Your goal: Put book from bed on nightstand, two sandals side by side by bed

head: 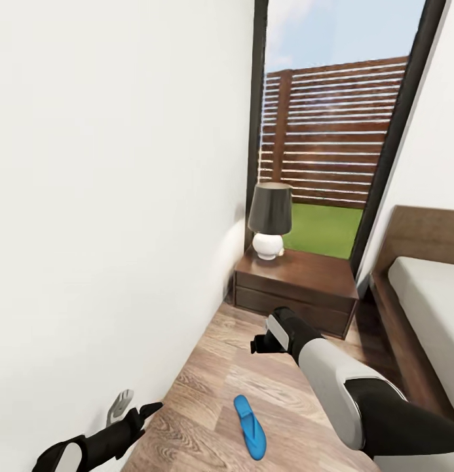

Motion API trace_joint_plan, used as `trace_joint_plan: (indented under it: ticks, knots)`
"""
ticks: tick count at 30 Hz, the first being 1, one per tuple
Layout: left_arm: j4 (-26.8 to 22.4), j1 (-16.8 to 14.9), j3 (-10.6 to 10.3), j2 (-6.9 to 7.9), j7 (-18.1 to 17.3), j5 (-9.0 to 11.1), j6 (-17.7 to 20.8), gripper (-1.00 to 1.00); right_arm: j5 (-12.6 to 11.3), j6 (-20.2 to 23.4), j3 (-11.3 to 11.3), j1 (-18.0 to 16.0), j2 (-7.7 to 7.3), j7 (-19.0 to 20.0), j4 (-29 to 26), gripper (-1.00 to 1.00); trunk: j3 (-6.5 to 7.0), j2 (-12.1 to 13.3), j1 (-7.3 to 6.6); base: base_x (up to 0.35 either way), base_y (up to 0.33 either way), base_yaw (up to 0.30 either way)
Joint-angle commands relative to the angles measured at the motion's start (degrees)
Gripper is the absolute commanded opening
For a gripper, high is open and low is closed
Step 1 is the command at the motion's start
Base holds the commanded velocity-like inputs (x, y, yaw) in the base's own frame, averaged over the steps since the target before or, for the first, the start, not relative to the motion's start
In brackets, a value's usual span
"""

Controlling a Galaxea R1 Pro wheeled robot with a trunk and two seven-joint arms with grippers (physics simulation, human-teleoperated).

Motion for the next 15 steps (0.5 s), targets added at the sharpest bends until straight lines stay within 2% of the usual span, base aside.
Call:
trace_joint_plan:
  ticks: [1, 15]
  knots:
    - [0.0, -0.1, 0.1, -0.02, -0.2, 0.1, 0.4, 1.0, -0.4, 0.2, -0.1, 0.0, 0.01, -0.5, -0.1, 1.0, -0.28, -0.4, 0.21, 0.0, 0.0, 0.233]
    - [0.1, -0.1, 0.1, -0.04, -0.2, 0.0, 0.4, 1.0, -0.5, 0.1, -0.1, 0.0, -0.07, -0.5, -0.1, 1.0, -3.4, -6.1, 3.29, 0.0, 0.0, 0.234]
